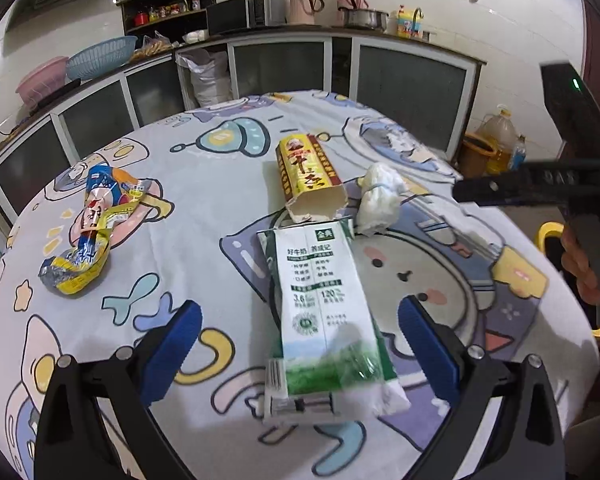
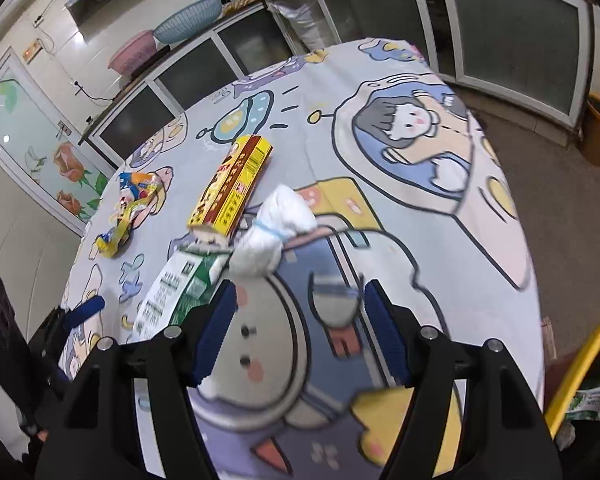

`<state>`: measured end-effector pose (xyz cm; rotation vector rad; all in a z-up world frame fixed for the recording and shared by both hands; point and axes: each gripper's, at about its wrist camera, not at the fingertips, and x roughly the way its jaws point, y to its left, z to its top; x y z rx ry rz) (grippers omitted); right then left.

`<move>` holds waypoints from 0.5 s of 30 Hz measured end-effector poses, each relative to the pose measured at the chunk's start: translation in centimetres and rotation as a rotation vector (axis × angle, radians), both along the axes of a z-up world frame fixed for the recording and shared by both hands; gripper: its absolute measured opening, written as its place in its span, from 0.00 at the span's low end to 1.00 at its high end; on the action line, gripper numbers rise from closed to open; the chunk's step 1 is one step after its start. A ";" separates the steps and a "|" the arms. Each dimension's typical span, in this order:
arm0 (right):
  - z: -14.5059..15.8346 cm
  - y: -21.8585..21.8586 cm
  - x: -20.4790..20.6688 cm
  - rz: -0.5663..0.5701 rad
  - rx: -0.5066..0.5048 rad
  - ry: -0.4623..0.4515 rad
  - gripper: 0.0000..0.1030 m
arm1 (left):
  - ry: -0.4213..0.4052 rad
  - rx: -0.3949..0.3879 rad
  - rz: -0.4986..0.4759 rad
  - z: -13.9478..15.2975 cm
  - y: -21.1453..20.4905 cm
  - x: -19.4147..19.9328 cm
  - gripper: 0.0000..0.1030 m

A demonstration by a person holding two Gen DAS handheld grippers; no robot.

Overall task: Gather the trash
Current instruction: 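Grasp the second white cloth bundle with the right gripper while the left gripper grasps the other milk carton bag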

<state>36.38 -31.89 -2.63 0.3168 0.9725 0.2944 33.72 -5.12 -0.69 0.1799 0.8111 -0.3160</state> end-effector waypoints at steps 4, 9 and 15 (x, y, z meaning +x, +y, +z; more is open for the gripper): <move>-1.0 0.9 2.5 -0.006 0.004 0.037 0.62 | 0.040 0.022 0.010 -1.0 -0.5 1.6 0.92; -2.1 1.6 5.1 -0.009 0.025 0.081 0.61 | 0.073 0.038 0.000 -2.3 -0.8 2.8 0.92; -3.2 2.8 6.7 0.013 0.046 0.114 0.61 | 0.117 0.020 -0.029 -2.9 -1.4 3.9 0.92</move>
